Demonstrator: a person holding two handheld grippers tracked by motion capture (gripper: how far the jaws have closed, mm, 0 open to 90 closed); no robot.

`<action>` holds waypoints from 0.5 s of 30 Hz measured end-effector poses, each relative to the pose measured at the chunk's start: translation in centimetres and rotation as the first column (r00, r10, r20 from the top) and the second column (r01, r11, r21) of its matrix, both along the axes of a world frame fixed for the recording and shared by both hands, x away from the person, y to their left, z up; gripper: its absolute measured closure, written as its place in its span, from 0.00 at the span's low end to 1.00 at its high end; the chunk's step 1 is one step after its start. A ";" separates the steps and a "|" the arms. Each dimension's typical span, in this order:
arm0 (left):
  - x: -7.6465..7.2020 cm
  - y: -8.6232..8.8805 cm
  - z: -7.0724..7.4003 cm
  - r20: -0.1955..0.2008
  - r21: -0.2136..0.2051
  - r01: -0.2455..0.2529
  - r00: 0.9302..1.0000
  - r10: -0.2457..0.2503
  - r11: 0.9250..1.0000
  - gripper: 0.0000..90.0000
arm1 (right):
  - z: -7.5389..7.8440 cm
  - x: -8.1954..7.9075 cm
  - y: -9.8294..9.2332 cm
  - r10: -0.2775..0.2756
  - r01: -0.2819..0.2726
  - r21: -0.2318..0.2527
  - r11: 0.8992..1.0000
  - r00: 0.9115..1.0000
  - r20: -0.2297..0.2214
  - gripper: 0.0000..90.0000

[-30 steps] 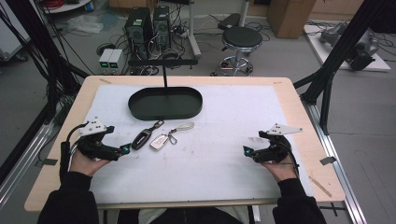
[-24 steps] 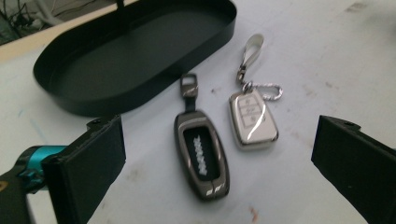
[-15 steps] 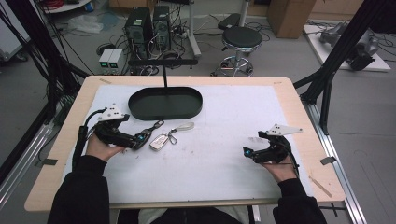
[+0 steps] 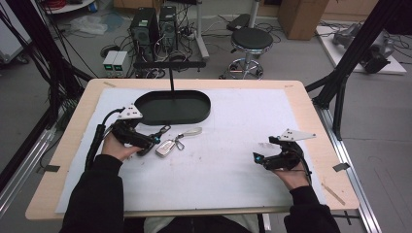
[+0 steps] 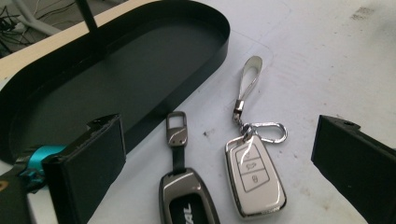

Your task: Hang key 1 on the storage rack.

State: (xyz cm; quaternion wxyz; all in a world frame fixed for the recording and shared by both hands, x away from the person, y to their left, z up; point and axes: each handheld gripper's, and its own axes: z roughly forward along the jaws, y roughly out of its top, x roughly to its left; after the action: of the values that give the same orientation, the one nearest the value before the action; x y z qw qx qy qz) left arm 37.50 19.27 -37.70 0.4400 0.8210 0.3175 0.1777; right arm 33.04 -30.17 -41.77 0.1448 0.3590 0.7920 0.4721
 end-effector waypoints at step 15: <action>2.5 -5.7 0.1 -0.019 0.067 0.110 0.994 -0.109 0.992 0.04 | 0.0 0.0 -0.2 -0.008 0.008 -0.002 1.000 1.000 -0.017 0.01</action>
State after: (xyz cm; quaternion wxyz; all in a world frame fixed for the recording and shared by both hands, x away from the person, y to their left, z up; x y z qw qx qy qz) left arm 40.02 13.56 -37.63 0.4184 0.8530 0.2692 0.1576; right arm 33.00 -30.40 -41.80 0.1401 0.3659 0.7922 0.4678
